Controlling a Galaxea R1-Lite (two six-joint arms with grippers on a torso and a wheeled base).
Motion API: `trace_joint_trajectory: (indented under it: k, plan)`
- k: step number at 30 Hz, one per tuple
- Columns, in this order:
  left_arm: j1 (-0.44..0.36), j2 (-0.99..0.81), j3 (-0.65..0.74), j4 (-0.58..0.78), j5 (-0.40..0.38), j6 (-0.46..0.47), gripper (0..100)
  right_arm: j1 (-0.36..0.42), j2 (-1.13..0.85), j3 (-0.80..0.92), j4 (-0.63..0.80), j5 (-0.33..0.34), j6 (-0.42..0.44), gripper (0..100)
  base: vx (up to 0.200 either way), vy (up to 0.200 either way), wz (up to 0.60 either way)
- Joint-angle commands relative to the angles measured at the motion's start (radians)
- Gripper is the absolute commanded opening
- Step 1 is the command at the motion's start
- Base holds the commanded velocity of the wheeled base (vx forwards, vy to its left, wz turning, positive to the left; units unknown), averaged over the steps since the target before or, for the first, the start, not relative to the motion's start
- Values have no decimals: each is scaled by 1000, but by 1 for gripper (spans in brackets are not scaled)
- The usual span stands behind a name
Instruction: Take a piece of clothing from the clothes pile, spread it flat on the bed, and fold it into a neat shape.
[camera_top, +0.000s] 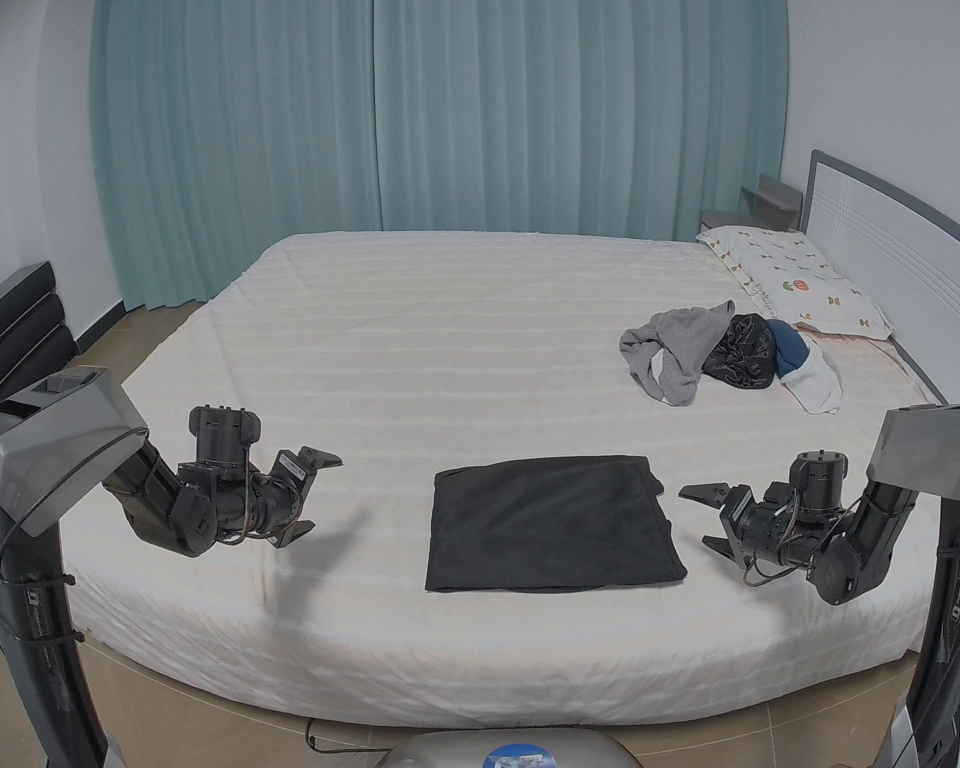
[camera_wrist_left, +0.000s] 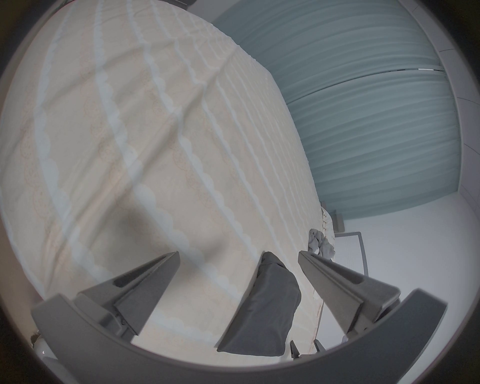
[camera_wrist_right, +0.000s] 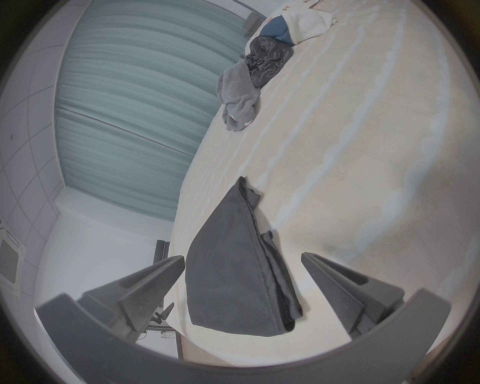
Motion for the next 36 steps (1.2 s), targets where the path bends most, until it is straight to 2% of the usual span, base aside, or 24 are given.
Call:
trace_joint_trajectory:
  k: [1,17,23,27,30,36]
  plan:
    - [-31,13,-14,-2,1,0,100,-3,8,9,1,2,0,100,0,-200,0]
    - [-77,45,-52,-5,12,10,100,-3,28,13,-3,-4,0,100,0,-200,0]
    - [-80,52,-60,-6,19,20,100,-5,29,13,-2,-6,0,100,0,0,0]
    - [-109,75,-61,-8,29,107,100,-3,35,10,-3,-7,0,100,0,0,0]
    - [-121,116,-54,-62,53,185,100,-3,37,10,-3,-7,0,100,0,0,0]
    - [-143,136,-35,-112,79,199,100,3,38,13,-3,-7,0,100,0,0,0]
